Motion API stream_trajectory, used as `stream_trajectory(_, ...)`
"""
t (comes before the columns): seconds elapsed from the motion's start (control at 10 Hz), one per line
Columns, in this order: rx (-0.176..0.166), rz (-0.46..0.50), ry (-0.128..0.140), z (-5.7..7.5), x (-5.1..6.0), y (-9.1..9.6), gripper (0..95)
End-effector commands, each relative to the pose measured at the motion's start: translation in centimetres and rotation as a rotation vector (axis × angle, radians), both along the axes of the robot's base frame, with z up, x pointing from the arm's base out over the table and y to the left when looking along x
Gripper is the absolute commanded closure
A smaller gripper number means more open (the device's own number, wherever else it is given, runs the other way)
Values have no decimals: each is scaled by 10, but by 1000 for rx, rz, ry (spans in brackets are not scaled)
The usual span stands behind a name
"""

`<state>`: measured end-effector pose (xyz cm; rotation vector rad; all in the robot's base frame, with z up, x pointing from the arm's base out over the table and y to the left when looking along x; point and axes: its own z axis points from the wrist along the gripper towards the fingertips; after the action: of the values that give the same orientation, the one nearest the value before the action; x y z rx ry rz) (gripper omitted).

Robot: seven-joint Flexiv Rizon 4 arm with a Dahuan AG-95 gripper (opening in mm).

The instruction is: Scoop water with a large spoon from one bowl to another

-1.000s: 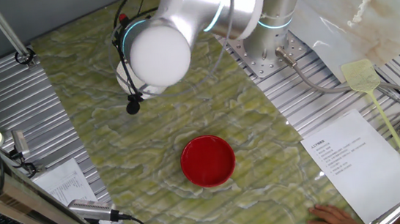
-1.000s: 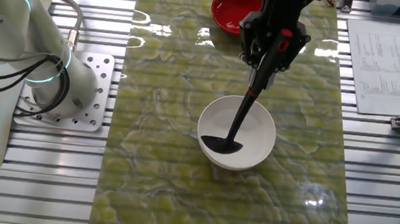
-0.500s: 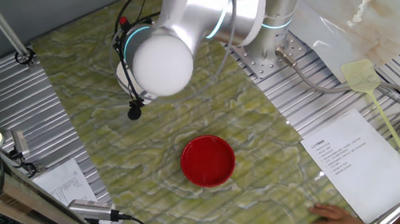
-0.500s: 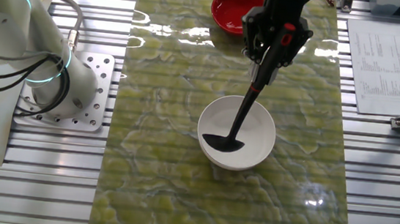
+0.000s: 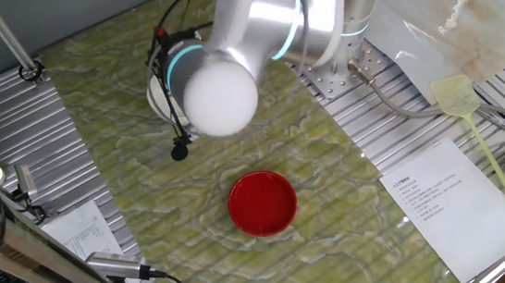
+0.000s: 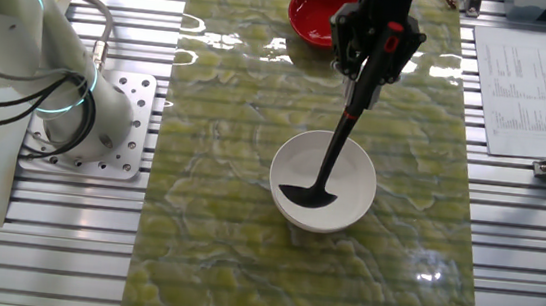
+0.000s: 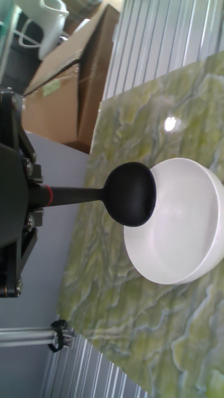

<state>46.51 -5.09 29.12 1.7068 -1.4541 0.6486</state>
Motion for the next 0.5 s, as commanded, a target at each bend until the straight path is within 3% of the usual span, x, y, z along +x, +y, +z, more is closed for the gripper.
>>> stream_trajectory(0.1, -22, 10, 9, 1, 1, 4, 950)
stream_trajectory(0.5, -42, 18, 8, 4, 4, 10, 950)
